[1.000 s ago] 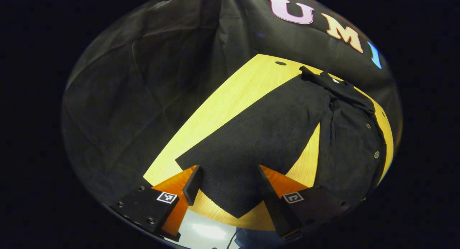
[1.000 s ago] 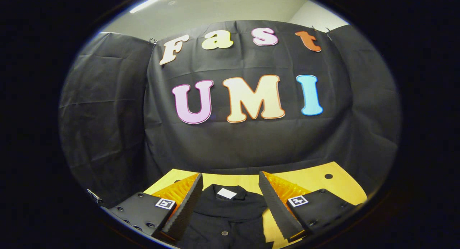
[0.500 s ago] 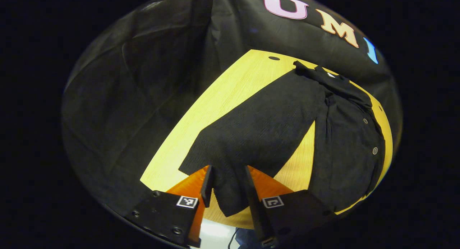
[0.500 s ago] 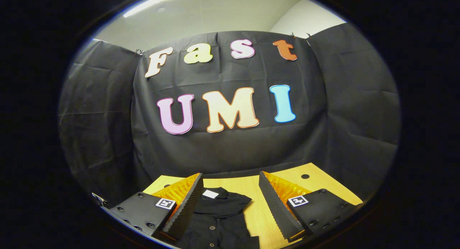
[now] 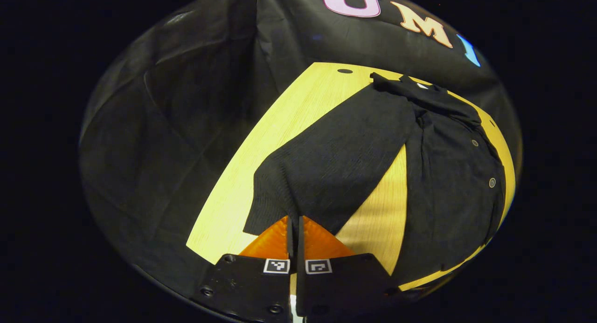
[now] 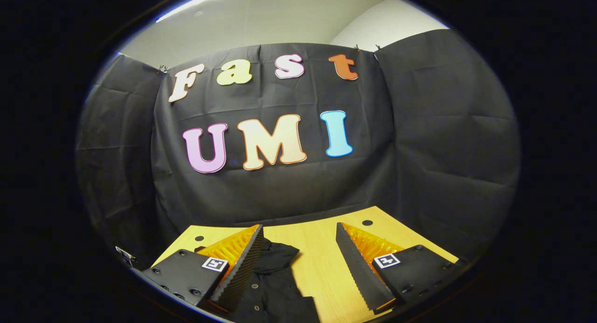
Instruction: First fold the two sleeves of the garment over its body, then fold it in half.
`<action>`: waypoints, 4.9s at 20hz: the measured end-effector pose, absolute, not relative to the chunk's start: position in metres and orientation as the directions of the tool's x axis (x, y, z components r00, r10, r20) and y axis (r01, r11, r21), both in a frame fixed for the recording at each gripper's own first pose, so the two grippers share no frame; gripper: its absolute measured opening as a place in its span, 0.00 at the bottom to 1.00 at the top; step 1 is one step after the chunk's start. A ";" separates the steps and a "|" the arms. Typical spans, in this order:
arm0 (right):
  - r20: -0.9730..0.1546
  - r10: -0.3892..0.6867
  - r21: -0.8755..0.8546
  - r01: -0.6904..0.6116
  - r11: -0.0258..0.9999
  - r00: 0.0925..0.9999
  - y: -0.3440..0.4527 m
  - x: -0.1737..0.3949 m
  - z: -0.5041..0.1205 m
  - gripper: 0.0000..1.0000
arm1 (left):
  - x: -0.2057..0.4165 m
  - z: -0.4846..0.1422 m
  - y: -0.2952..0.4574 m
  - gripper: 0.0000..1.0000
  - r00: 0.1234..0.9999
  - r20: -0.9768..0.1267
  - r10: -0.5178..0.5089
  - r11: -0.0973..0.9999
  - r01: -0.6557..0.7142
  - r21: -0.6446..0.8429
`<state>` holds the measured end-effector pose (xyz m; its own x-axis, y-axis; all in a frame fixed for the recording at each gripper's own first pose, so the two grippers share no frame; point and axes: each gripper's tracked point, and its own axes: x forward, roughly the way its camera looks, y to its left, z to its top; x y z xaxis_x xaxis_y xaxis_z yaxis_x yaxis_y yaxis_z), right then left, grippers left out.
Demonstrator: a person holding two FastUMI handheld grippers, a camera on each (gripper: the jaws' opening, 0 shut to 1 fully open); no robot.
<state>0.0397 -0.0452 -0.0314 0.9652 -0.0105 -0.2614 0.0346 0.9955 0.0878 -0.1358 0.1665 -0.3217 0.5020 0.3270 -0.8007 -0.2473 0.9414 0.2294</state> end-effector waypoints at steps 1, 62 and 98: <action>-0.263 -0.014 0.093 0.040 0.995 0.965 -0.048 0.036 -0.031 0.97 | -0.135 -0.321 0.166 0.00 0.503 -0.801 0.324 0.942 -0.253 0.222; -0.476 0.111 0.132 -0.054 0.990 0.872 -0.094 0.025 -0.141 0.98 | 0.180 -0.269 -0.301 0.00 0.733 -0.586 -0.346 0.880 0.469 0.067; -0.511 0.274 0.226 -0.180 0.957 0.815 -0.043 -0.023 -0.221 0.98 | 0.110 -0.177 -0.161 0.95 0.929 -0.354 -0.110 0.989 0.139 0.055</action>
